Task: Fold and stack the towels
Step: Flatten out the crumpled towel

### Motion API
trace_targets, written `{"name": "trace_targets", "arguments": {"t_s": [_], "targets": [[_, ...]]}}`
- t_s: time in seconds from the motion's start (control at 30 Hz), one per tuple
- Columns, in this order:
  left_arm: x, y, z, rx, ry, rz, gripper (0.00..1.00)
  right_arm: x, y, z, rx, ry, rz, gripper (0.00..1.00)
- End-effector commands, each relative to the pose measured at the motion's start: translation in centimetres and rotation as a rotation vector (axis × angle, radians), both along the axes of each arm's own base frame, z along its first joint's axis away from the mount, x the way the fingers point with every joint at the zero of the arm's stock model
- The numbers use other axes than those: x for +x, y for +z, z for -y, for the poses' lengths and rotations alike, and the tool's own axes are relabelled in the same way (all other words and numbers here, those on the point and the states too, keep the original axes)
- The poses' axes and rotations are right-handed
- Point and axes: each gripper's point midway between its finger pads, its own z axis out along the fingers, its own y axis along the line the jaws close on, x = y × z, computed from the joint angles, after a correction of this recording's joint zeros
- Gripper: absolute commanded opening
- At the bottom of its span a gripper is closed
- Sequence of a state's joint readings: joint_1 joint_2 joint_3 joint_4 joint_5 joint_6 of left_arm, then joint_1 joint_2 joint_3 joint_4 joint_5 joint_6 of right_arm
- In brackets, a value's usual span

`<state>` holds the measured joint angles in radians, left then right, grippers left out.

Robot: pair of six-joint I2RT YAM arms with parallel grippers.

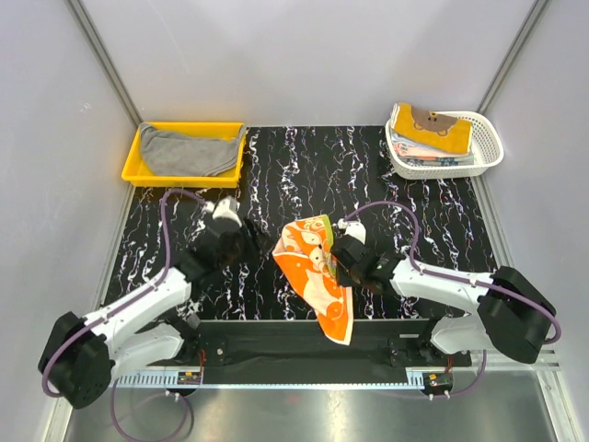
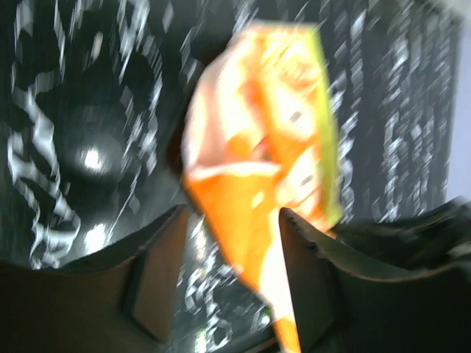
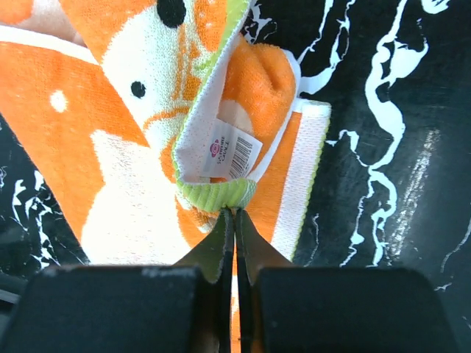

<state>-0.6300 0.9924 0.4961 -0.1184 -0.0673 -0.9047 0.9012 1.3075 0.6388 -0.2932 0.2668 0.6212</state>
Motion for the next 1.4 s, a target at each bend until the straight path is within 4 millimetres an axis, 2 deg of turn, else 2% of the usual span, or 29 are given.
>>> {"name": "trace_targets", "arguments": {"t_s": [0.0,0.03,0.07,0.1,0.13,0.17,0.2,0.27,0.3,0.4,0.5,0.53,0.6,0.63,0.73,0.83,0.97,1.07,1.23,1.37], "targets": [[3.9,4.2,-0.1,0.103,0.027,0.103,0.60,0.9,0.4,-1.0,0.041,-0.047,0.032,0.00],[5.5,6.9,0.6,0.106,0.021,0.135,0.60,0.9,0.3,-0.9,0.036,-0.058,0.031,0.00],[6.7,5.0,0.9,0.184,-0.016,0.091,0.60,0.6,0.0,-0.5,0.023,-0.069,0.020,0.00],[7.5,4.9,1.4,0.198,-0.053,0.084,0.60,0.5,-0.1,-0.4,0.028,-0.089,0.012,0.00],[9.5,6.5,2.3,0.188,-0.078,0.105,0.61,0.4,-0.3,0.0,0.020,-0.102,0.007,0.00],[10.0,4.2,3.8,0.223,-0.193,0.053,0.61,0.1,-0.3,0.4,0.013,-0.114,0.002,0.00],[11.7,5.7,5.0,0.235,-0.235,0.071,0.61,0.0,-0.3,0.6,0.021,-0.138,-0.006,0.00],[13.1,4.8,6.2,0.318,-0.357,0.085,0.61,-0.3,-0.4,1.5,0.005,-0.169,-0.008,0.00],[14.4,3.5,7.0,0.358,-0.394,0.057,0.61,-0.4,-0.4,1.7,0.008,-0.182,-0.012,0.00],[15.9,1.5,8.4,0.422,-0.526,0.058,0.61,-0.5,-0.1,1.7,0.017,-0.188,-0.012,0.00],[16.0,0.6,10.2,0.410,-0.639,0.076,0.66,-0.3,0.2,1.5,0.024,-0.196,-0.011,0.00],[15.5,-0.8,11.1,0.396,-0.695,0.057,0.68,-0.2,0.2,1.5,0.020,-0.196,-0.010,0.00],[15.3,-1.3,12.1,0.397,-0.740,0.038,0.69,-0.2,0.1,1.5,0.009,-0.196,-0.016,0.00],[15.2,-2.4,12.7,0.427,-0.753,0.027,0.69,-0.2,0.0,1.4,0.008,-0.195,-0.020,0.00],[15.9,-3.1,14.1,0.468,-0.744,0.045,0.72,-0.3,-0.3,1.1,0.016,-0.190,-0.031,0.00],[15.8,-3.9,15.2,0.464,-0.750,0.039,0.72,-0.3,-0.4,1.1,0.018,-0.190,-0.034,0.00],[15.4,-6.4,15.6,0.512,-0.759,-0.014,0.72,-0.3,0.0,1.2,0.018,-0.188,-0.027,0.00],[15.1,-6.7,16.3,0.532,-0.748,0.002,0.72,-0.3,0.1,1.2,0.019,-0.185,-0.025,0.00],[16.8,-7.8,14.4,0.653,-0.592,-0.038,0.71,-0.4,0.1,1.2,0.024,-0.184,-0.026,0.00],[16.9,-7.6,14.5,0.636,-0.557,-0.032,0.70,-0.4,0.3,1.3,0.029,-0.185,-0.021,0.00]]}}
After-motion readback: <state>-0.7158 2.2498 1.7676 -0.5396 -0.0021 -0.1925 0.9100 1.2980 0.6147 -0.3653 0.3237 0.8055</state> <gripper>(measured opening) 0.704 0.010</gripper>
